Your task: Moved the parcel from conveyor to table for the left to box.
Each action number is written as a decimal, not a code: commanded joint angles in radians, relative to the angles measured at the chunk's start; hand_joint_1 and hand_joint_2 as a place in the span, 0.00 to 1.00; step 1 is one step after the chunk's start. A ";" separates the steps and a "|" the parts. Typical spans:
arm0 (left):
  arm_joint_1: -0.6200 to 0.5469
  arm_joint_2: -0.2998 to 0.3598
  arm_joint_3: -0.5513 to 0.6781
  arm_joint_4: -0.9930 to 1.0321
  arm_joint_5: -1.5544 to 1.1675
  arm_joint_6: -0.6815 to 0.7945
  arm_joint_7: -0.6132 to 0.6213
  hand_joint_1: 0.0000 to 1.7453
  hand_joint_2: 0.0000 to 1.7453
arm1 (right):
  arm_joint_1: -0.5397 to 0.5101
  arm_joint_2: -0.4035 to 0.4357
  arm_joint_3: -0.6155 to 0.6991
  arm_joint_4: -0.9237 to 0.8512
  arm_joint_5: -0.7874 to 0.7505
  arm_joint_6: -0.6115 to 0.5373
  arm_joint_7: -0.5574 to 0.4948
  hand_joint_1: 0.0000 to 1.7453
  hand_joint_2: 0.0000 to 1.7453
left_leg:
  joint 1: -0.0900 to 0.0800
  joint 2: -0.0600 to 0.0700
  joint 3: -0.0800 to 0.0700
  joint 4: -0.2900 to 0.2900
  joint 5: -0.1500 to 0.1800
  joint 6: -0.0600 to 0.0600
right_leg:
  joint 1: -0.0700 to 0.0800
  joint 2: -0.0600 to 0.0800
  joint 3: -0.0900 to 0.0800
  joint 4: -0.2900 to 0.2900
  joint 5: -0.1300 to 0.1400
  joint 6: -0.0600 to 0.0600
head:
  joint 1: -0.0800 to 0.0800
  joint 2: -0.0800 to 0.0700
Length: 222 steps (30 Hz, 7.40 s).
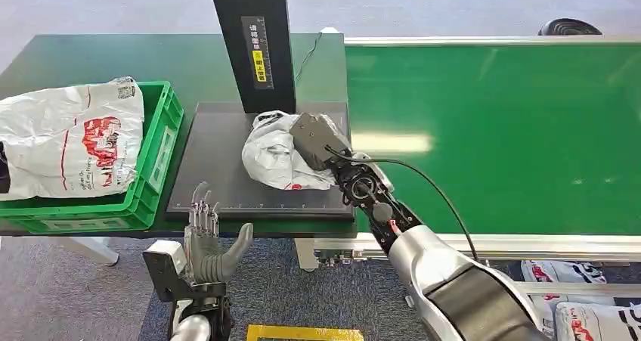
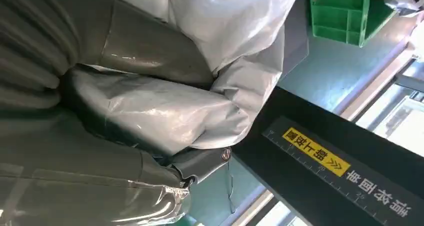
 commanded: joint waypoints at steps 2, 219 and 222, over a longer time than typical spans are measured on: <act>-0.011 -0.016 0.020 0.048 -0.003 -0.008 0.004 0.00 1.00 | -0.056 -0.012 -0.017 0.057 0.007 -0.008 0.002 1.00 1.00 | 0.000 -0.001 0.001 0.000 0.000 0.000 | 0.000 -0.001 0.001 0.000 0.000 -0.001 | 0.000 0.000; -0.857 0.273 -0.227 0.995 -0.399 -0.221 0.238 1.00 1.00 | 0.899 -0.023 -0.152 -1.205 -0.386 -0.027 -0.254 0.00 1.00 | 0.000 0.002 0.003 -0.001 0.002 -0.001 | 0.000 0.000 0.003 0.000 0.001 -0.002 | 0.000 0.000; -0.862 0.266 -0.147 0.964 -0.326 -0.207 0.201 1.00 1.00 | 0.897 -0.020 -0.148 -1.195 -0.384 -0.020 -0.254 0.00 1.00 | 0.000 0.001 0.002 -0.001 0.002 -0.001 | 0.000 0.000 0.002 0.000 0.002 -0.002 | 0.000 0.000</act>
